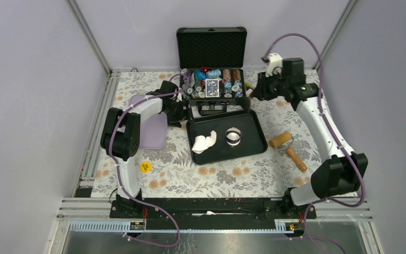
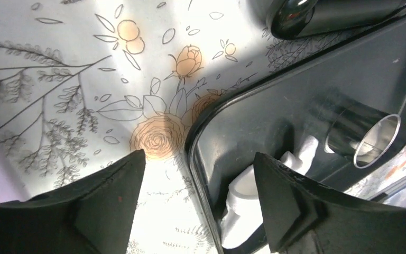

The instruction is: Roll out the dumpling wrappers from the dough

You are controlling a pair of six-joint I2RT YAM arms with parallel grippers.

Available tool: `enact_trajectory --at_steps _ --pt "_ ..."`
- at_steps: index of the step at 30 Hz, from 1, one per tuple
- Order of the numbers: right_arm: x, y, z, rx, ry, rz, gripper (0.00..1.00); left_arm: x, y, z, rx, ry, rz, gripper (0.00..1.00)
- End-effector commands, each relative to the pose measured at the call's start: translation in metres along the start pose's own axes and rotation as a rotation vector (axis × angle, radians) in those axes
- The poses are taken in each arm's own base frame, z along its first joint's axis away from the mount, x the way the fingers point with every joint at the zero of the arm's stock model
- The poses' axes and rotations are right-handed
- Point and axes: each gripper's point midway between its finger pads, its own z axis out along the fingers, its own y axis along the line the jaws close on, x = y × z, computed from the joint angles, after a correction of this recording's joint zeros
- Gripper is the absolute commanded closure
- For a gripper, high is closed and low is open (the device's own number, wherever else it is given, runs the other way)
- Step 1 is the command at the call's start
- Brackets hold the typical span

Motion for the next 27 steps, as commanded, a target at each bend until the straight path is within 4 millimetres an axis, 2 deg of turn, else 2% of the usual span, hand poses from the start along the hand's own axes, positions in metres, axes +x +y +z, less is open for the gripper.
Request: enact_trajectory --at_steps 1,3,4,6,7,10,12,15,17,22,27 --pt "-0.012 -0.019 -0.034 0.019 -0.141 0.061 1.0 -0.052 -0.034 -0.064 0.035 -0.178 0.141 0.18" --pt "-0.01 -0.029 -0.044 0.05 -0.182 0.083 1.0 -0.062 -0.058 -0.083 0.086 -0.204 0.213 0.11" --pt "-0.009 -0.034 -0.049 0.07 -0.204 0.098 1.0 -0.063 -0.071 -0.089 0.096 -0.202 0.255 0.1" --pt "-0.007 -0.046 -0.058 0.1 -0.252 0.145 1.0 -0.06 -0.094 -0.091 0.102 -0.187 0.329 0.1" --pt "-0.006 -0.052 -0.063 0.118 -0.271 0.17 1.0 -0.051 -0.111 -0.087 0.105 -0.17 0.375 0.1" --pt "0.002 -0.08 -0.078 0.173 -0.303 0.255 1.0 -0.025 -0.138 -0.055 0.102 -0.065 0.434 0.11" --pt "0.005 -0.087 -0.085 0.169 -0.322 0.294 1.0 -0.01 -0.152 -0.032 0.108 0.008 0.44 0.13" --pt "0.007 -0.093 -0.097 0.178 -0.349 0.317 1.0 0.01 -0.164 0.0 0.112 0.113 0.422 0.19" --pt "0.007 -0.096 -0.105 0.19 -0.375 0.318 1.0 0.019 -0.167 0.015 0.098 0.151 0.418 0.22" --pt "0.007 -0.099 -0.123 0.2 -0.423 0.322 1.0 0.033 -0.165 0.032 0.074 0.196 0.408 0.34" --pt "0.006 -0.097 -0.129 0.186 -0.444 0.327 1.0 0.044 -0.159 0.042 0.062 0.233 0.402 0.39"
